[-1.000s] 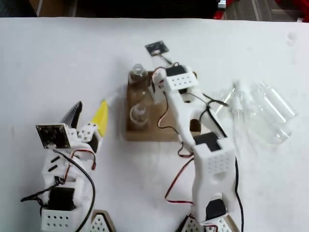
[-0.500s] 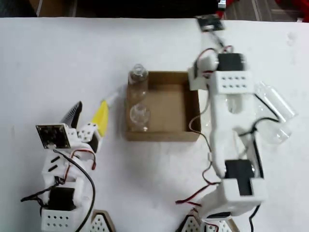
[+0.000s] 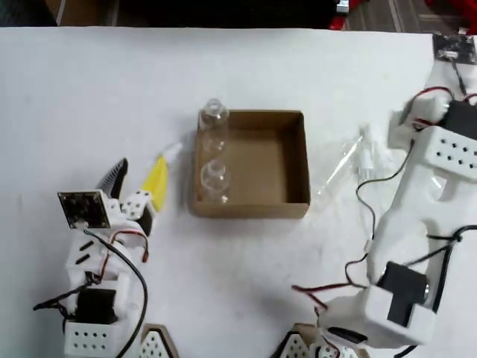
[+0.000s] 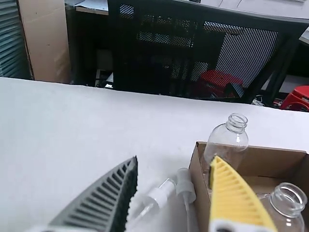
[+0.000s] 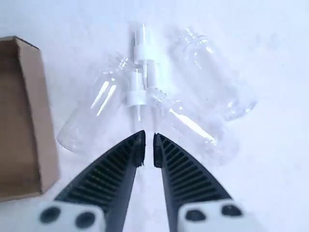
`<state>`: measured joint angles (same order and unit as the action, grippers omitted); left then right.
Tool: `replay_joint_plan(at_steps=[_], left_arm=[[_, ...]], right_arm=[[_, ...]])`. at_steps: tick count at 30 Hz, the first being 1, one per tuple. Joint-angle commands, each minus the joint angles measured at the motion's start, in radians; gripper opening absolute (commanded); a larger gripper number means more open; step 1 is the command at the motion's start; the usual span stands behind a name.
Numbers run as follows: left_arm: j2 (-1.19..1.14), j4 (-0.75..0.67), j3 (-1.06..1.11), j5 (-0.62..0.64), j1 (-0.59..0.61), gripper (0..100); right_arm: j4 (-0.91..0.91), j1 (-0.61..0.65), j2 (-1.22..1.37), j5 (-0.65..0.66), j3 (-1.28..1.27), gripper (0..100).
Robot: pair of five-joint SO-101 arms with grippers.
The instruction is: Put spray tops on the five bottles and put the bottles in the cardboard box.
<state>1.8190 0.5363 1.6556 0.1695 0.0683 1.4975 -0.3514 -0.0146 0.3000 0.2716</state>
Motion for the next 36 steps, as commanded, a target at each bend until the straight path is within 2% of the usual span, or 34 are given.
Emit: replay_joint_plan(at_steps=[1, 7, 12, 18, 23, 25, 29, 36], left_arm=[[0.012, -0.029, -0.008, -0.009, -0.012, 22], [0.012, -0.029, -0.008, -0.009, -0.012, 22], [0.012, -0.029, -0.008, -0.009, -0.013, 22], [0.012, -0.029, -0.006, -0.044, -0.042, 22], [0.012, -0.029, 0.0, -0.072, -0.05, 22], [0.012, -0.029, 0.0, -0.072, -0.05, 22], [0.012, -0.029, -0.002, -0.072, -0.05, 22], [0.012, -0.031, -0.002, -0.075, -0.05, 22]], right_arm=[[-0.045, -0.024, 0.05, 0.23, 0.041, 1.8], [-0.056, -0.01, 0.185, 0.376, 0.126, 1.9], [0.018, -0.001, 0.326, 0.362, 0.287, 1.9], [0.039, 0.061, 0.507, -0.031, 0.488, 2.4], [0.039, 0.124, 0.648, -0.265, 0.612, 14.9], [0.039, 0.136, 0.699, -0.327, 0.651, 18.9], [0.039, 0.145, 0.782, -0.402, 0.701, 19.3], [0.038, 0.154, 0.857, -0.439, 0.749, 19.3]])
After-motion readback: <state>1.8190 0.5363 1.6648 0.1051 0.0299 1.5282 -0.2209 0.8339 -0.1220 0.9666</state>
